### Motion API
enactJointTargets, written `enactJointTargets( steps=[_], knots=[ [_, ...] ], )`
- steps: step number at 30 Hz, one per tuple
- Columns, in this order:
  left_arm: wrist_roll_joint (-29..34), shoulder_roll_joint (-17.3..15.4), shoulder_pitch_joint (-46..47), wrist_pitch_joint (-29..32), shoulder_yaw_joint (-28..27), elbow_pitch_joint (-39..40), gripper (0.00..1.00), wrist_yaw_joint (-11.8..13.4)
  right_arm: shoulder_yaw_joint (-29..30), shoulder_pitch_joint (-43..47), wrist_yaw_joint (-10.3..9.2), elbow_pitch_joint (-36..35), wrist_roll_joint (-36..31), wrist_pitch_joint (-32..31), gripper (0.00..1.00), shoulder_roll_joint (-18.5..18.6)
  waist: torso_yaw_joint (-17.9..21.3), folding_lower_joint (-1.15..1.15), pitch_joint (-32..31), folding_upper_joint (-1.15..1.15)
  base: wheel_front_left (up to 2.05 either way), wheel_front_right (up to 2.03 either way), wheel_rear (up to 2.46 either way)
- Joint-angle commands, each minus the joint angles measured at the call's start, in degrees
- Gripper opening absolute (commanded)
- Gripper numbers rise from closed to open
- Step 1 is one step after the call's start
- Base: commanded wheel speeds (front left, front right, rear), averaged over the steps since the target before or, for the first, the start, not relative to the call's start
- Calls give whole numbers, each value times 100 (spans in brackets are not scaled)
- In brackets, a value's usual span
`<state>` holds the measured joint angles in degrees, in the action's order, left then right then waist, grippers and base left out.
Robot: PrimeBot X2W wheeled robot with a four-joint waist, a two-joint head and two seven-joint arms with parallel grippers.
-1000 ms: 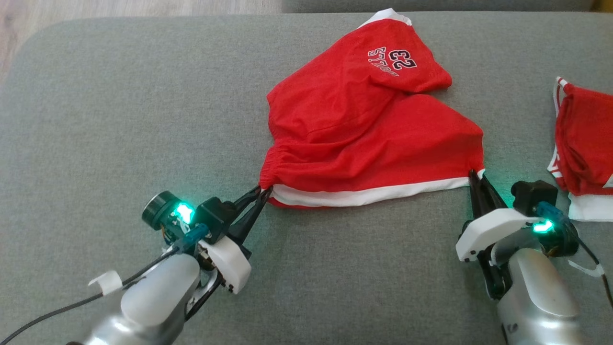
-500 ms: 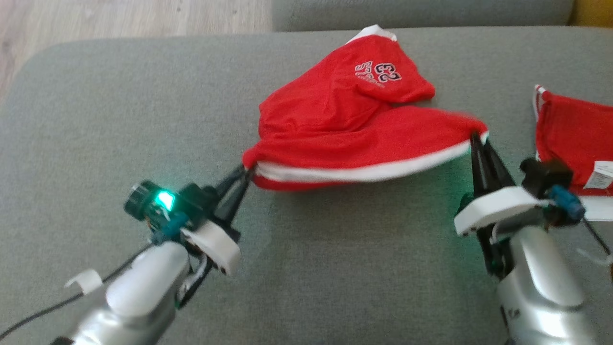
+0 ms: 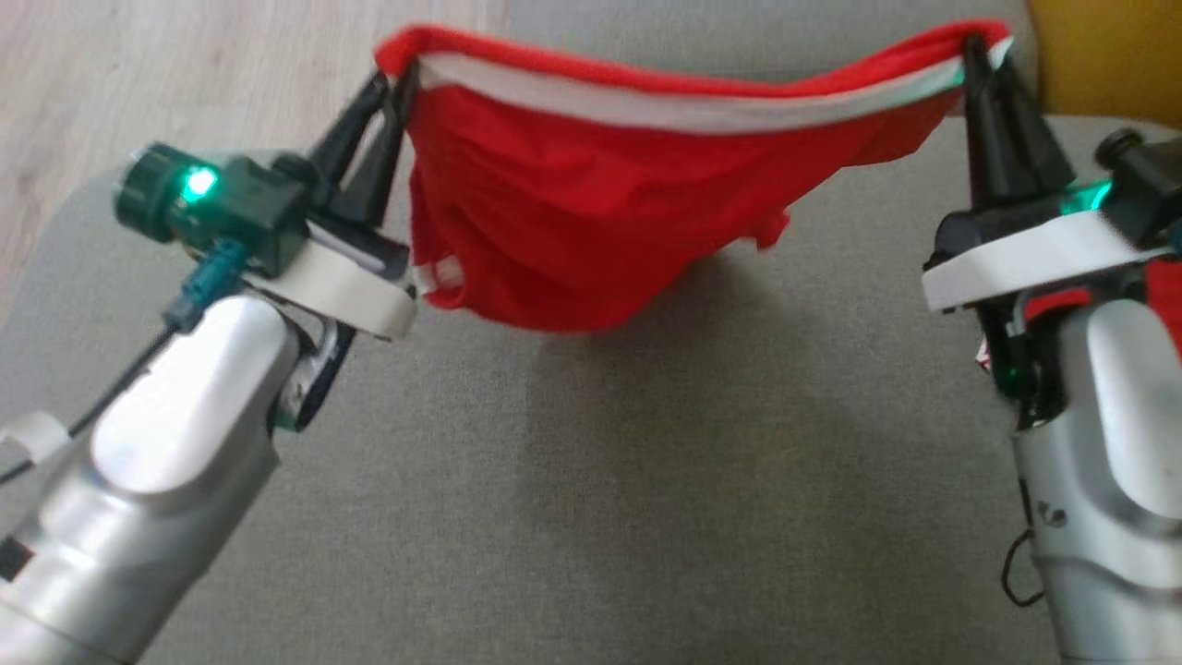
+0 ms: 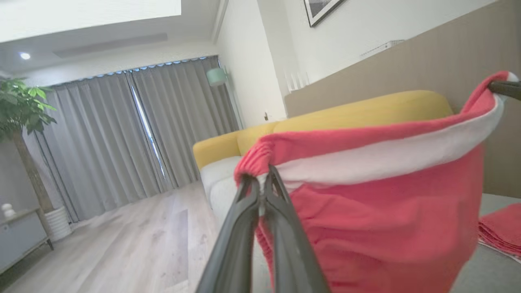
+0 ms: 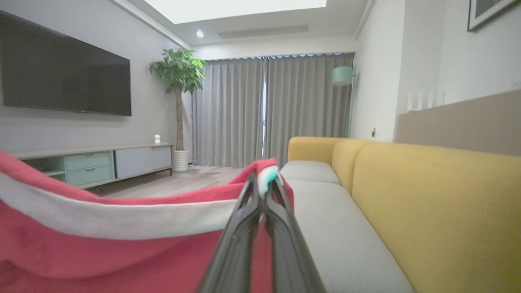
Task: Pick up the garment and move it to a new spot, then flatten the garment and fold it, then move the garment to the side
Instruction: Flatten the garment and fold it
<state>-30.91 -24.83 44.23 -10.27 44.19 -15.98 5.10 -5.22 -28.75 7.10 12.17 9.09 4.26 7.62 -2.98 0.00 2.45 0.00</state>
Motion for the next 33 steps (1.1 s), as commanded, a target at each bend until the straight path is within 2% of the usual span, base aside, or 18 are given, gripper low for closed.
enactJointTargets(
  steps=[1,5,11,13,16,20,25,29,33],
  knots=[
    [5,-291,388,89,-342,272,0,93,-60,-229,39,-401,27,-90,0,-23,17,0,-89,0,0,0,0],
    [-72,-495,355,361,-528,784,0,364,74,-75,39,-1031,-9,-414,0,-128,37,0,-163,0,0,0,0],
    [-259,-818,170,726,-739,1647,0,609,214,64,39,-1840,45,-1019,0,-273,61,0,59,0,0,0,0],
    [-293,-890,227,815,-784,1777,0,605,239,-56,39,-1933,15,-1172,0,-262,66,0,234,0,0,0,0],
    [-381,-907,528,902,-854,1760,0,447,275,-419,39,-1827,64,-1408,0,-266,78,0,607,0,0,0,0],
    [-491,-846,1321,1056,-923,1177,0,29,210,-1370,39,-1316,56,-1515,0,-92,96,0,1273,0,0,0,0],
    [-530,-633,2691,1026,-1106,-26,0,-448,183,-2990,39,-115,71,-1298,0,-43,175,0,2071,0,0,0,0],
    [-386,-434,3756,630,-1264,-970,0,-629,226,-4244,39,906,-163,-776,0,-90,253,0,2530,0,0,0,0],
    [-299,-138,4352,138,-1265,-1821,0,-809,407,-4961,39,1928,-293,-371,0,-230,254,0,2780,0,0,0,0]
  ],
)
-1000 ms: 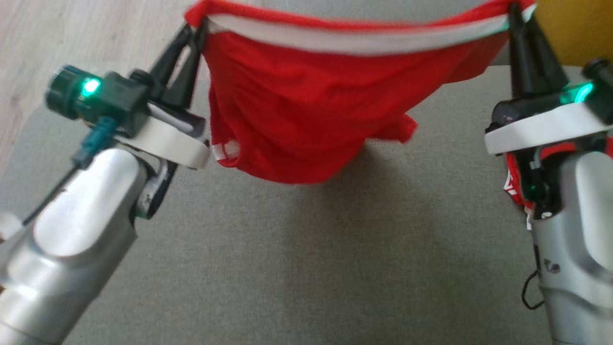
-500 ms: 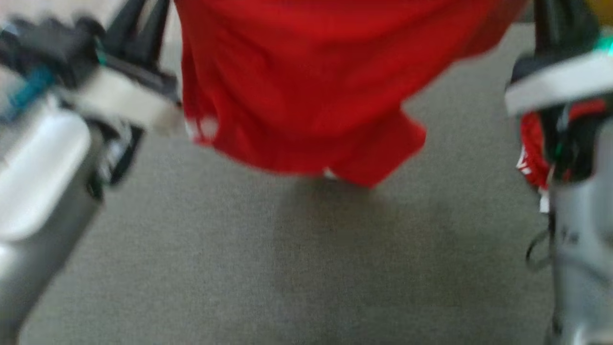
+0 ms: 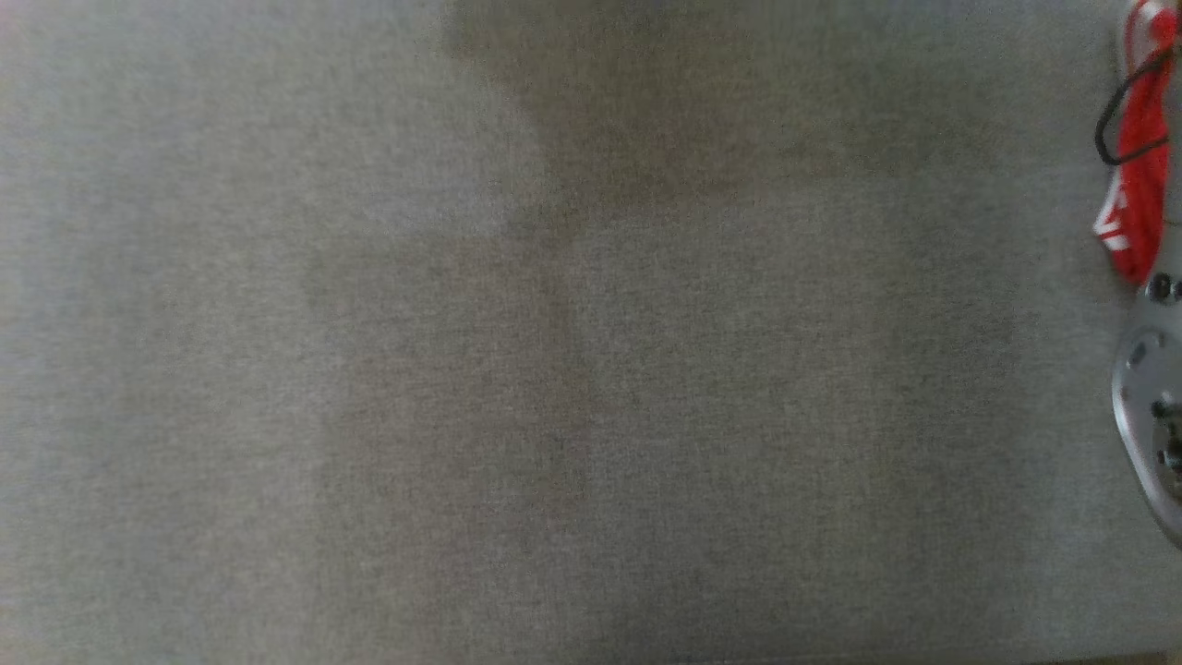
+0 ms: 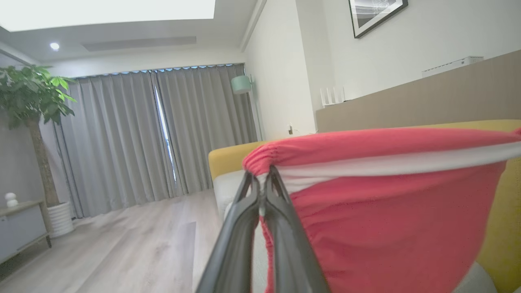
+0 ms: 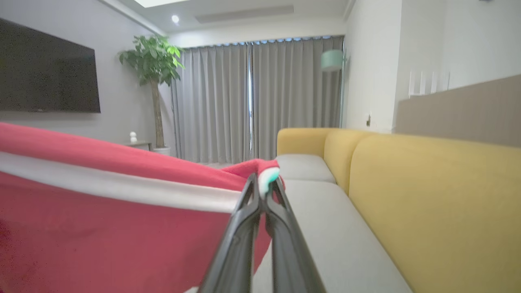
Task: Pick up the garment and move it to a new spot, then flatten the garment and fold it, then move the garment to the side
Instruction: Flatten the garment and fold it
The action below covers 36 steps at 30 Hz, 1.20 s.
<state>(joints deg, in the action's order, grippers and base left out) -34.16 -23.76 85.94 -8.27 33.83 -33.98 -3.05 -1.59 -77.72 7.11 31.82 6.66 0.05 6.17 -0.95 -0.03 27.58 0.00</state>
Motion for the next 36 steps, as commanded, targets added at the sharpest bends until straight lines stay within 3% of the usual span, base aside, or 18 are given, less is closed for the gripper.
enactJointTargets(
  steps=[1,8,14,18,29,36],
  knots=[
    [-2,-153,212,-162,-218,-234,0,-45,52,-137,37,201,-98,127,0,-102,47,3,305,0,0,0,0],
    [-137,430,-274,-620,-59,-1264,0,-321,-259,126,37,1753,-326,442,0,-121,-2,3,426,0,0,0,0],
    [-5,527,-1222,-668,236,-1212,0,-420,-750,603,37,2555,-300,345,0,30,-22,3,353,0,0,0,0],
    [74,485,-2052,-671,379,-916,0,-438,-1159,979,37,2862,58,165,0,216,-56,3,112,0,0,0,0],
    [99,-4,-3789,-672,1052,-113,0,-443,-2419,2265,37,2032,1833,-629,0,963,-3,3,-953,0,0,0,0],
    [42,-213,-4653,-547,1254,442,0,-267,-2730,3218,37,1344,2565,-956,0,1293,100,3,-1627,0,0,0,0]
  ],
)
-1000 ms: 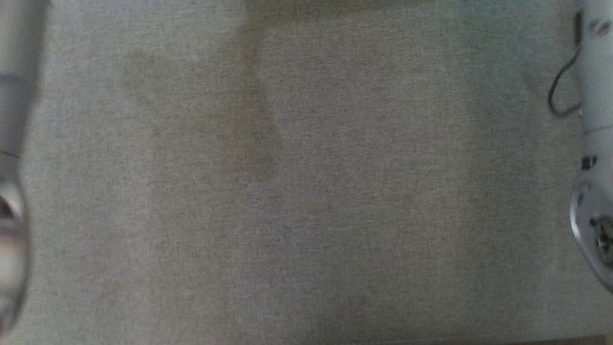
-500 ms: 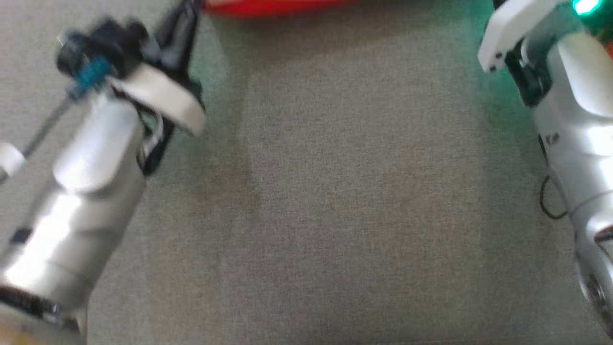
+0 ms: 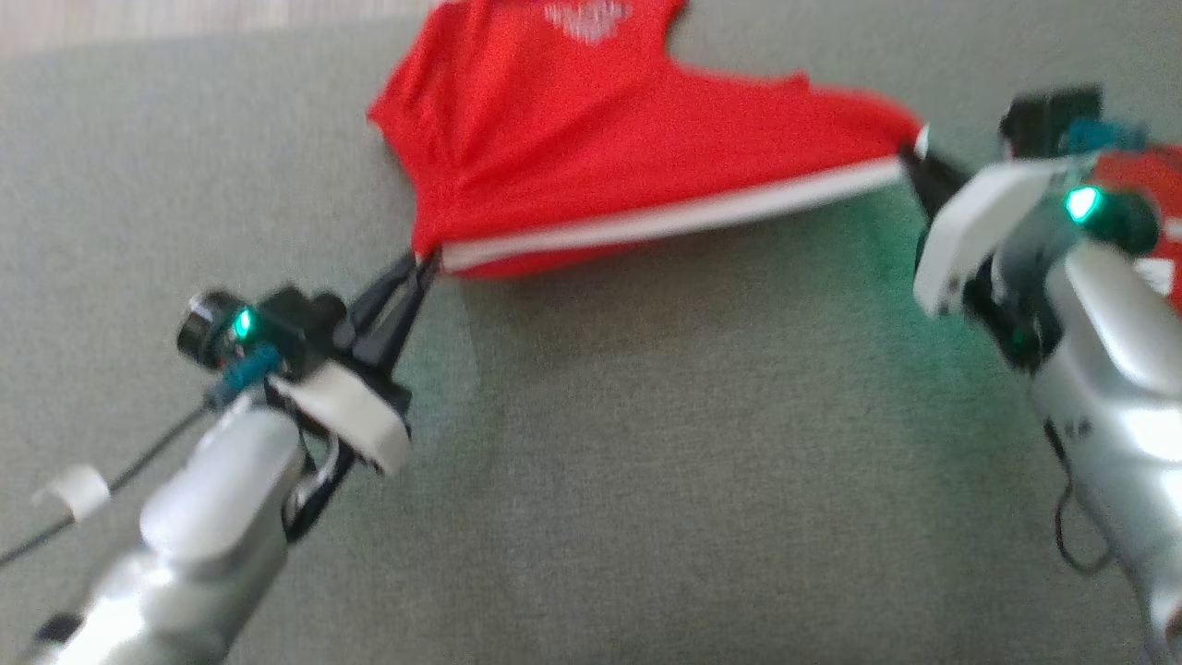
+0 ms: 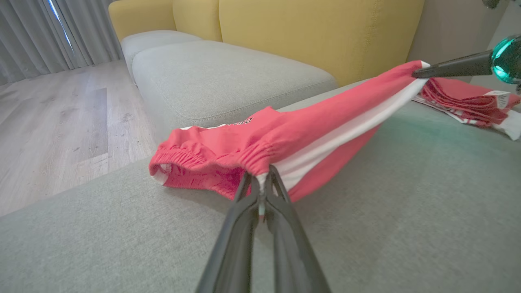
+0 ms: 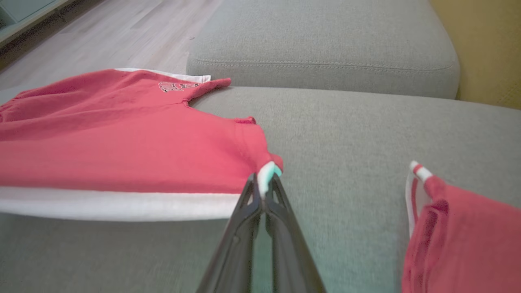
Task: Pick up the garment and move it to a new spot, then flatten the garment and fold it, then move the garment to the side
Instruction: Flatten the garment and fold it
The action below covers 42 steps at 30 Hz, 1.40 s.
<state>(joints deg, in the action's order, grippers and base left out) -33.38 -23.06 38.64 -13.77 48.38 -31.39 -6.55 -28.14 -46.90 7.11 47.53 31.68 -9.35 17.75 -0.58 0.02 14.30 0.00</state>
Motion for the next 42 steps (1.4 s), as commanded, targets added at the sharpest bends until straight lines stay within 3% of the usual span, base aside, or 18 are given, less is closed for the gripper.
enactJointTargets(
  steps=[1,10,14,25,33,42],
  knots=[
    [-55,-307,-50,35,-177,292,0,124,-116,303,37,-344,133,-55,0,205,70,-2,-395,0,0,0,0],
    [-291,-518,-1363,313,33,1413,0,631,34,1952,37,-1550,585,-211,0,838,83,-2,-1288,0,0,0,0],
    [-514,-741,-2026,417,5,2137,0,947,506,2892,37,-2303,501,-427,0,970,100,-2,-1523,0,0,0,0],
    [-410,-1137,-2632,704,107,3358,0,1520,1957,4451,37,-4108,-139,-1214,0,630,-25,-2,-1565,0,0,0,0],
    [-372,-1112,-2262,856,6,3527,0,1562,2541,4063,37,-4811,-818,-1760,0,220,-247,-2,-1219,0,0,0,0],
    [-472,-759,-1567,907,-192,3119,0,1481,2432,2512,37,-4423,-1245,-2143,0,201,-679,-2,-484,0,0,0,0]
  ],
)
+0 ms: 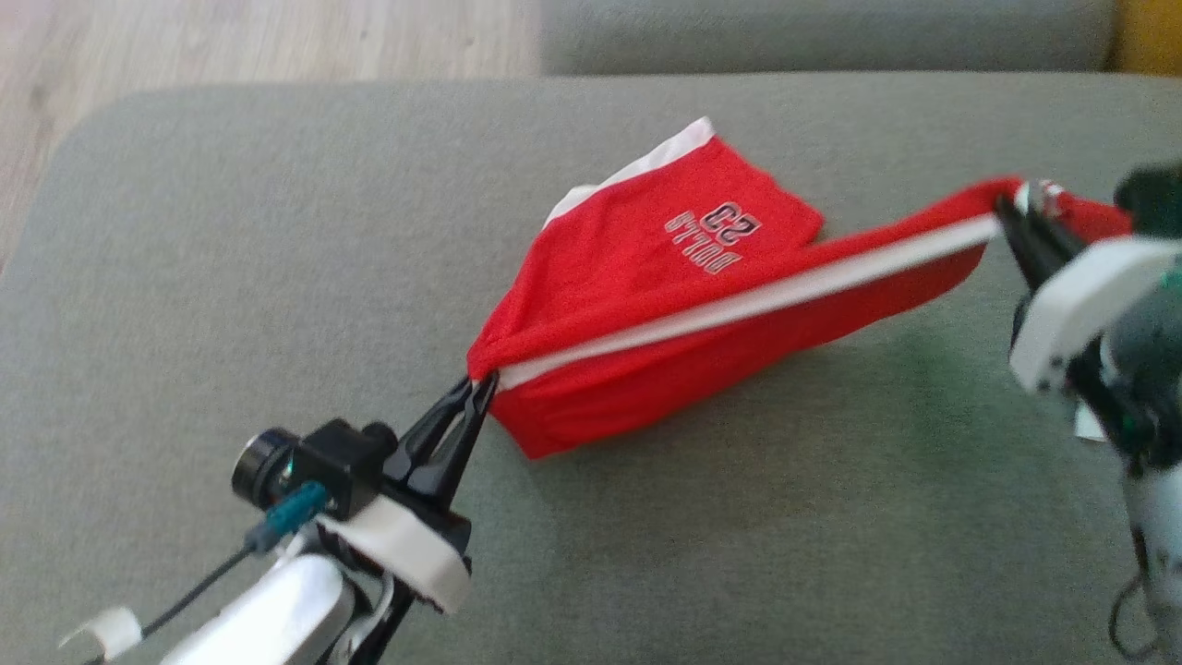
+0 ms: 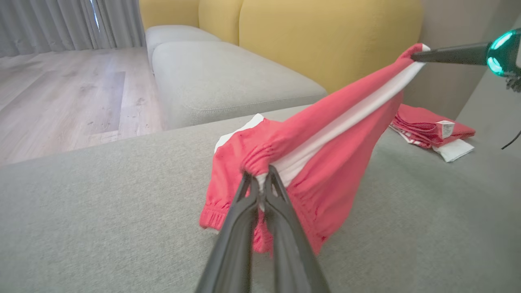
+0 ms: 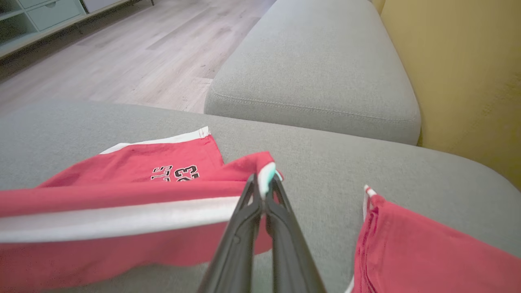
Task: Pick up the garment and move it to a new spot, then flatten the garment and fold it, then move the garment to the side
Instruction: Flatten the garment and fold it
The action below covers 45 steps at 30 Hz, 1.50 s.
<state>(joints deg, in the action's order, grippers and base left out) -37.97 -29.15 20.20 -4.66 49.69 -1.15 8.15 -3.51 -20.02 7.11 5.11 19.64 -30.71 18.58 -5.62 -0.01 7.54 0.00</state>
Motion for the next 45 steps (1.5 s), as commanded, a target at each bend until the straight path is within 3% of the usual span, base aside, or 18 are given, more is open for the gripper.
enactJointTargets(
  steps=[1,13,22,37,38,39,41,45],
  knots=[
    [-1,-118,364,9,-324,29,0,-9,-75,-368,37,-78,-65,-38,0,131,-236,1,274,0,0,0,0],
    [16,428,1247,30,-277,-813,0,-313,-1204,-2562,37,1511,-213,-272,0,562,-887,1,1093,0,0,0,0],
    [64,772,1778,-58,-214,-1515,0,-534,-1965,-3520,37,2496,-477,-12,0,689,-1145,1,1508,0,0,0,0],
    [106,1221,2289,-248,-43,-2478,0,-833,-2656,-4478,37,4116,-427,783,0,328,-1378,1,1801,0,0,0,0],
    [92,1237,2299,-232,-33,-2524,0,-851,-2662,-4516,37,4210,-402,805,4,313,-1379,1,1804,0,0,0,0],
    [73,1251,2305,-200,-20,-2573,0,-870,-2708,-4541,37,4287,-388,823,100,288,-1378,1,1806,0,0,0,0],
    [56,1275,2318,-225,-22,-2638,100,-879,-2790,-4594,37,4427,-383,873,100,245,-1367,1,1796,0,0,0,0],
    [82,1279,2384,-346,-63,-2749,100,-819,-2773,-4721,37,4683,-378,1139,100,194,-1307,1,1752,0,0,0,0]
  ],
)
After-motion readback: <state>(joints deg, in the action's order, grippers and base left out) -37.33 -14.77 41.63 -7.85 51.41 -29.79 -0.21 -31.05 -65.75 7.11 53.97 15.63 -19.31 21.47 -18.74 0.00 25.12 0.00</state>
